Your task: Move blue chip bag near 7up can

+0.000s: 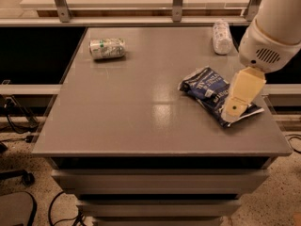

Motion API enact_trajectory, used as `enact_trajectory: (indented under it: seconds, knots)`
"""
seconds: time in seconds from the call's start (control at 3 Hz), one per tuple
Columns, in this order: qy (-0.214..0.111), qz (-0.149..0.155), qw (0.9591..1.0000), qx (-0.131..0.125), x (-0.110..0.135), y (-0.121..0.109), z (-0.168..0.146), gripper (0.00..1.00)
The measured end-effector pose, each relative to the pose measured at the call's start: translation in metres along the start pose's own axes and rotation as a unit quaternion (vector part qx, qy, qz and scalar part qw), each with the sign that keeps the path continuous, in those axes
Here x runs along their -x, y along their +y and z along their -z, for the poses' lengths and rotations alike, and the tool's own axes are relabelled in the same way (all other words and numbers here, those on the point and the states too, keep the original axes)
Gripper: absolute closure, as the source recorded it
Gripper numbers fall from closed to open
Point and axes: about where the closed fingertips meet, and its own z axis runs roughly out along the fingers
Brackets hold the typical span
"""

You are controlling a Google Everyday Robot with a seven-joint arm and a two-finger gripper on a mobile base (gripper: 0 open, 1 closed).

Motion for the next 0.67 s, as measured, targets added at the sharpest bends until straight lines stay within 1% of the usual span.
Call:
enact_trajectory:
  seconds: [0.33,0.67]
  knots:
    - [-0.003,-0.038,0.9993,0.008,0.013,-0.008,-0.032,0.0]
    - [-0.009,-0.062,0.9978,0.019,0.025,-0.014,-0.063,0.0]
